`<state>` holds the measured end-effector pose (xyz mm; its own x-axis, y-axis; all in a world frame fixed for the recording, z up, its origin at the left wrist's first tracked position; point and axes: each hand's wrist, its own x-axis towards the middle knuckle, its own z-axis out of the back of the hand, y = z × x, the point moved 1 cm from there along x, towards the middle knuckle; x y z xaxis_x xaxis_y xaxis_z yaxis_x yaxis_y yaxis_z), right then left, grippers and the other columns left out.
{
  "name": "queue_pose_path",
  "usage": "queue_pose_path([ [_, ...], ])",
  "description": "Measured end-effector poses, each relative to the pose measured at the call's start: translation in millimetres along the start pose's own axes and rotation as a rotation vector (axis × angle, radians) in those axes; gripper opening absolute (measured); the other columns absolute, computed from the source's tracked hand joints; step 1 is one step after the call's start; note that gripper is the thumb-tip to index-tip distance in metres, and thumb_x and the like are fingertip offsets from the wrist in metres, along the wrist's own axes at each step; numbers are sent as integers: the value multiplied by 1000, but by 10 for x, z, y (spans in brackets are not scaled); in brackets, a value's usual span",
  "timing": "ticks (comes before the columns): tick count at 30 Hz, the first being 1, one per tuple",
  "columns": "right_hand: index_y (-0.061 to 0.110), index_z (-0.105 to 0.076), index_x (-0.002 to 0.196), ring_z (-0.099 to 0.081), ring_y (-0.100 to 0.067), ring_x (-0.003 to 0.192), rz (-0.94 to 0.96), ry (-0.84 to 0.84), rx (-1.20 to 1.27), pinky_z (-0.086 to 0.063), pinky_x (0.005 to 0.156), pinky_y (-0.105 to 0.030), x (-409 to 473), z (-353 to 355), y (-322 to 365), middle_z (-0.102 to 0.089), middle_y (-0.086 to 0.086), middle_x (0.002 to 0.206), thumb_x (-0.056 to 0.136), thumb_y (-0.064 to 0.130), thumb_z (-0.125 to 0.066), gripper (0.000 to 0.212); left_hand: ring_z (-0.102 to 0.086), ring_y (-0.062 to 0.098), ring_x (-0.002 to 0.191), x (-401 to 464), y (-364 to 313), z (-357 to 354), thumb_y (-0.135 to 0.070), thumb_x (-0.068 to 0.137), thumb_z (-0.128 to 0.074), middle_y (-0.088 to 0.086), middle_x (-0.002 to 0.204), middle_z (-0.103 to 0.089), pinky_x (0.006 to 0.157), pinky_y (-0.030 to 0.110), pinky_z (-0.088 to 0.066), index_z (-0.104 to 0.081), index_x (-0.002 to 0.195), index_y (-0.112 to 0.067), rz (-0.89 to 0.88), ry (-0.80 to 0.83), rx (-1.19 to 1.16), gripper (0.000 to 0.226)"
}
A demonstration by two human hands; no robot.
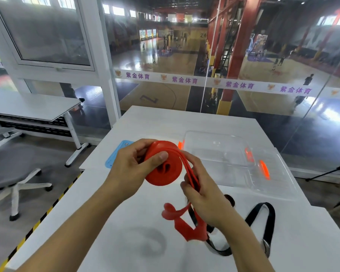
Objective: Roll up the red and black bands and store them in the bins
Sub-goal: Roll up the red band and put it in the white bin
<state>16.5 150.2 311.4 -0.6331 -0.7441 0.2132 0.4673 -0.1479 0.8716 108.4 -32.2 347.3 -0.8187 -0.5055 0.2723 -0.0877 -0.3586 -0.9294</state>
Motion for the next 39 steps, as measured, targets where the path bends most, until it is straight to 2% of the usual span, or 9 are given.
queue_pose_path([
  [3,62,-18,152,-61,-10,67,14,-32,75,-56,72,-28,21,-150,17,-60,21,87,98,-2,-48,89,-73,16,101,-33,24,-162,-51,72,-72,-4,103,-77,82,24,-59,-71,113,-25,39,-134,-146,48],
  [7,60,-17,153,-62,1,120,32,-215,140,-53,101,-25,52,-348,89,-58,21,136,84,11,-78,104,-73,8,95,-130,-4,-424,-51,73,-71,-9,98,-77,75,19,-59,-72,109,-23,99,-291,-301,46],
  [11,59,-19,151,-57,4,125,-12,-261,177,-51,102,-18,95,-403,89,-54,21,141,72,27,-92,112,-75,8,88,-171,31,-521,-52,71,-71,-4,93,-78,69,17,-58,-69,108,-20,181,-325,-408,49],
  [18,64,-27,146,-59,-9,118,11,39,-104,-56,98,-32,79,-26,13,-53,22,133,68,24,-94,110,-76,17,90,-52,167,-165,-41,73,-83,10,104,-76,75,32,-63,-68,107,-12,339,145,-261,48],
  [21,77,-23,139,-60,-13,96,-32,206,-211,-62,75,-32,66,38,62,-52,8,111,71,18,-89,112,-71,6,103,63,93,-24,-41,76,-84,-11,112,-75,80,24,-61,-68,118,-30,236,453,33,46],
  [26,69,-9,149,-51,3,118,-4,144,-260,-51,101,-26,103,-24,91,-48,23,132,73,30,-90,118,-71,7,98,141,22,-32,-52,67,-81,-18,102,-75,80,25,-61,-71,108,-34,104,381,229,46],
  [31,63,-34,142,-74,-9,80,-68,98,-209,-62,76,-28,180,147,66,-68,18,106,81,12,-75,90,-70,4,94,77,37,-123,-51,63,-80,-20,98,-73,75,22,-61,-70,101,-37,10,159,99,42],
  [36,48,-58,120,-74,-16,84,-108,34,-142,-61,84,-45,232,141,-42,-74,3,94,84,16,-64,48,-70,9,98,111,43,-157,-53,65,-77,-16,99,-72,74,21,-60,-66,106,-38,1,1,39,45],
  [39,35,-61,113,-75,-18,80,-139,53,-94,-62,82,-44,200,71,-96,-71,0,84,85,13,-60,36,-69,22,104,134,24,-131,-57,64,-79,-5,109,-72,85,35,-62,-66,117,-28,-3,-38,54,61],
])
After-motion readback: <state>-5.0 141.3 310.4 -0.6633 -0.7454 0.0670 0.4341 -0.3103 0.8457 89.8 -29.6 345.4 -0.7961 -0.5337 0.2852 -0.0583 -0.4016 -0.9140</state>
